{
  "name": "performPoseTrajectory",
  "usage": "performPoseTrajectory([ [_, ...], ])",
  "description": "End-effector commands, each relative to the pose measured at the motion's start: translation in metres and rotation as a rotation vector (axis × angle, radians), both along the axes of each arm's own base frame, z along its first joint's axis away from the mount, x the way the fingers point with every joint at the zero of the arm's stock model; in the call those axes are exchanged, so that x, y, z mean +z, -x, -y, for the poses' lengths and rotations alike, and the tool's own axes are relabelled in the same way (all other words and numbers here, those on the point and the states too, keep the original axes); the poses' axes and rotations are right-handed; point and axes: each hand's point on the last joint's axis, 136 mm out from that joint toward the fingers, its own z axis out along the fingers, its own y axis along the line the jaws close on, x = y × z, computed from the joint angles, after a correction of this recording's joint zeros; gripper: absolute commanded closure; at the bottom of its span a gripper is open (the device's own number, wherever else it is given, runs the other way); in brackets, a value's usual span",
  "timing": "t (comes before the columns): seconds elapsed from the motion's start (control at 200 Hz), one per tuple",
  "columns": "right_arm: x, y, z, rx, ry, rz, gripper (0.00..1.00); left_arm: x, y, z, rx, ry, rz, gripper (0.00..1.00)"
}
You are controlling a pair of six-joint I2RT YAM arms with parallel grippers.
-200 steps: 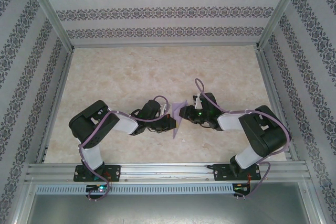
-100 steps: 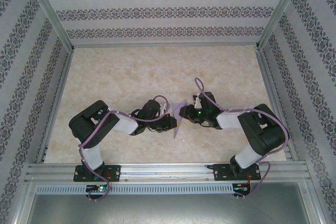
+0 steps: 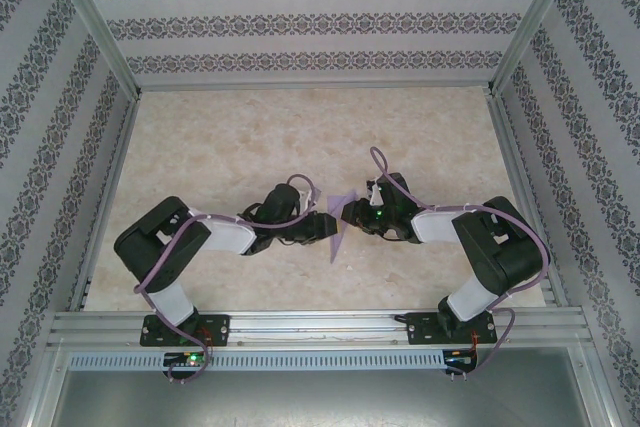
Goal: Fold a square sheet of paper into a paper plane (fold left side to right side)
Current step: Fold the wing for the fifth time at the center of the table.
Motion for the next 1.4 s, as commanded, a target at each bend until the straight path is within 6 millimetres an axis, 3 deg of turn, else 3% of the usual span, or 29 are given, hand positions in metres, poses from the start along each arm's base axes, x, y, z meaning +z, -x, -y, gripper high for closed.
performPoseTrajectory([
  [0.0, -0.031, 0.007, 0.003, 0.004, 0.099, -0.031, 0.66, -0.004, -0.008, -0.010, 0.009, -0.047, 0.009, 0.63],
  [0.385, -0.031, 0.007, 0.003, 0.003, 0.100, -0.032, 0.66, -0.015, -0.021, 0.000, -0.003, -0.049, -0.013, 0.62],
  [0.814, -0.035, 0.010, 0.005, 0.008, 0.121, -0.047, 0.66, -0.036, -0.029, -0.005, -0.006, -0.142, -0.007, 0.84],
  [1.394, -0.046, 0.014, 0.006, 0.032, 0.166, -0.077, 0.66, -0.051, -0.034, -0.013, -0.003, -0.196, -0.001, 0.89],
])
